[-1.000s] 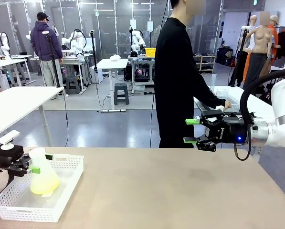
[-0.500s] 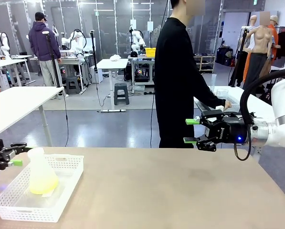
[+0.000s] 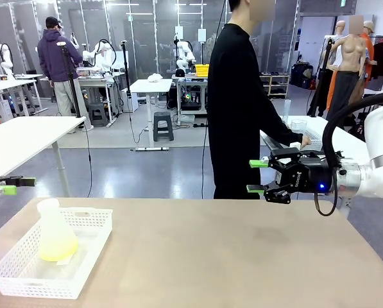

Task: Prepare the solutions needed for the experiment.
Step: When the human places the Big flask in the center of the table, pick up the Big flask and place it in the left Organizing basket.

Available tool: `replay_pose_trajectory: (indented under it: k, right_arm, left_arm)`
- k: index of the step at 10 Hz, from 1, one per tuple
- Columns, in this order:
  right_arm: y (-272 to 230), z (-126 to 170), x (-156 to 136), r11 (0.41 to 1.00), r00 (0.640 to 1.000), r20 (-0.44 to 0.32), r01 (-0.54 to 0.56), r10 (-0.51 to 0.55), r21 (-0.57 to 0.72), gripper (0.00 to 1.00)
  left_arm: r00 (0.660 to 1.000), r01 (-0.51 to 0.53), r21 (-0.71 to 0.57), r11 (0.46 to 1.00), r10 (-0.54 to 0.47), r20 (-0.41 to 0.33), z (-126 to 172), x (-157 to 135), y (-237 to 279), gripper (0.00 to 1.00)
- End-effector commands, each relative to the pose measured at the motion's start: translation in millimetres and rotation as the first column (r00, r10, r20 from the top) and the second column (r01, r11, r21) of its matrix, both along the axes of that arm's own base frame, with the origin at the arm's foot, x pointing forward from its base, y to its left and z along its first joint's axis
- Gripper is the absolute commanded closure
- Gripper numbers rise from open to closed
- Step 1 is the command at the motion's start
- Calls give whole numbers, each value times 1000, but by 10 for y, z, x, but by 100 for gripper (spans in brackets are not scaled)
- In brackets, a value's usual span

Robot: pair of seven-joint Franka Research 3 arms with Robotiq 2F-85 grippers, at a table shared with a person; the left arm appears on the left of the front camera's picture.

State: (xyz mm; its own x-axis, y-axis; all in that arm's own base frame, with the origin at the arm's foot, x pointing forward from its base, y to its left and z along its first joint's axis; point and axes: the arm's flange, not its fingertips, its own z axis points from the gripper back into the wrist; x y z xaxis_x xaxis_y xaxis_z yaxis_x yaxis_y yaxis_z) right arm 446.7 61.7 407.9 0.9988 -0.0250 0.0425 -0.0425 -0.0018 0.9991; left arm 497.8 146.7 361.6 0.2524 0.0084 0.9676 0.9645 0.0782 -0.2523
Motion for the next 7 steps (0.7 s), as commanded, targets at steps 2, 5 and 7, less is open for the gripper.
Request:
replay_pose_trajectory:
  k: [2, 5, 7]
  right_arm:
    - [7, 11, 5, 1000, 1000, 9, -1, 1, 2, 30]
    - [7, 11, 5, 1000, 1000, 9, -1, 1, 2, 30]
    - [7, 11, 5, 1000, 1000, 9, -1, 1, 2, 30]
  left_arm:
    - [982, -59, -81, 995, 43, -186, 358, -268, -9, 0]
    - [995, 4, -62, 998, -10, -103, 145, -117, -27, 0]
    - [991, -5, -79, 997, -6, -135, 187, -180, -37, 0]
